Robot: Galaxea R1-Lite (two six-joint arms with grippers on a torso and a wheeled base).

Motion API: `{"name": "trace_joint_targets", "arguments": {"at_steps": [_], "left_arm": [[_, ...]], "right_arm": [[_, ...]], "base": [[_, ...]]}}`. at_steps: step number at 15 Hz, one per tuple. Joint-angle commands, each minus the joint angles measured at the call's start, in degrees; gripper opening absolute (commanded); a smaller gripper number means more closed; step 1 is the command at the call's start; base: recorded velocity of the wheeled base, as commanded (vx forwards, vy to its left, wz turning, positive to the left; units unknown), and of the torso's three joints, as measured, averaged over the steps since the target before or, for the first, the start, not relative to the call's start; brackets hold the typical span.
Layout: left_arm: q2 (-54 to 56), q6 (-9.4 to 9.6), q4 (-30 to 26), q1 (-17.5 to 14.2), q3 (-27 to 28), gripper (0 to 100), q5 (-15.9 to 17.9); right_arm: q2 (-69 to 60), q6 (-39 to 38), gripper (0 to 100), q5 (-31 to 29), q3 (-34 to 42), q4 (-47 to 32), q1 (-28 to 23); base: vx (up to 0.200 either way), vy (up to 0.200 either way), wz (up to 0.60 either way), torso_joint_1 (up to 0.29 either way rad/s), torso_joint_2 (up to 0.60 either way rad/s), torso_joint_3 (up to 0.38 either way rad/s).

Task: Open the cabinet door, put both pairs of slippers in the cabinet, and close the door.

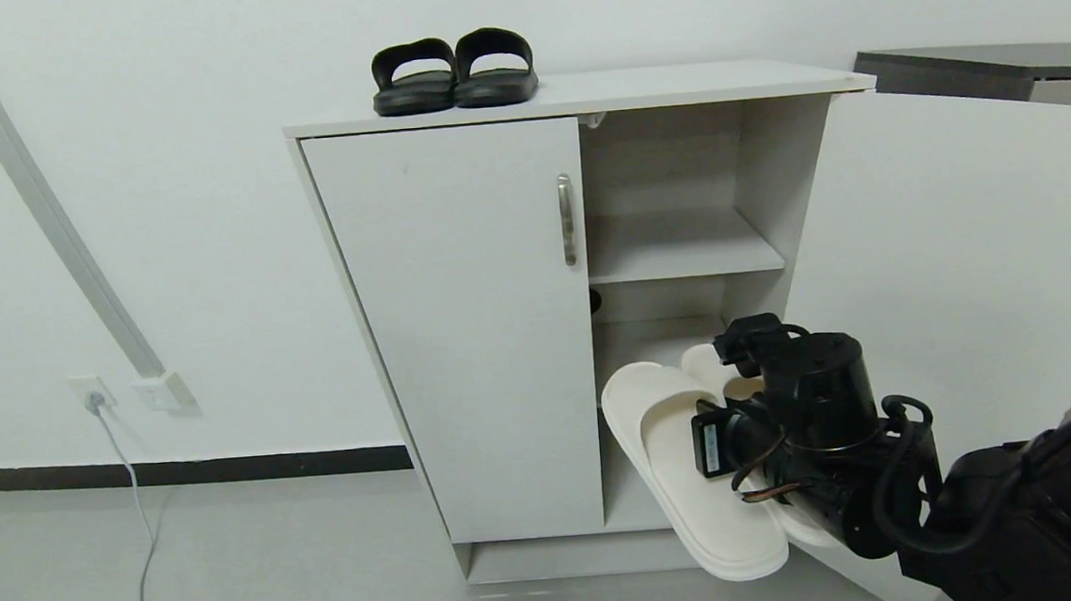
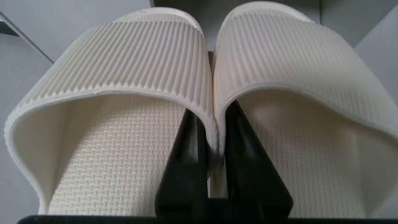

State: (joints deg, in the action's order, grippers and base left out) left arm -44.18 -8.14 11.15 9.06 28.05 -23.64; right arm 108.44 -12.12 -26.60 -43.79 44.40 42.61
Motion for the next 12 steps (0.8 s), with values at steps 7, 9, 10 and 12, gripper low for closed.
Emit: {"name": "trace_joint_targets", "arguments": {"at_steps": [7, 9, 10, 12], "left_arm": [[28.89, 4.63, -4.04, -15.83, -22.78, 0, -0.36], [33.28, 6.56, -4.12, -15.65, -26.38, 0, 3.95], [35.92, 7.7, -4.21, -15.65, -27.87, 0, 7.11], [39.43, 9.11, -8.96, -15.65, -28.05, 0, 13.09]], "right_arm": [[0.64, 0.08, 0, -0.56, 0.28, 0.07, 0.11], [0.64, 0.08, 0, -0.56, 0.37, 0.07, 0.2], [0.64, 0.08, 0, -0.56, 0.37, 0.07, 0.28], [0.64, 0.08, 0, -0.56, 0.37, 0.07, 0.28]], "base": [[0.0, 0.0, 0.0, 0.0, 0.0, 0.0], [0.0, 0.0, 0.0, 0.0, 0.0, 0.0], [0.0, 0.0, 0.0, 0.0, 0.0, 0.0], [0.0, 0.0, 0.0, 0.0, 0.0, 0.0]]}}
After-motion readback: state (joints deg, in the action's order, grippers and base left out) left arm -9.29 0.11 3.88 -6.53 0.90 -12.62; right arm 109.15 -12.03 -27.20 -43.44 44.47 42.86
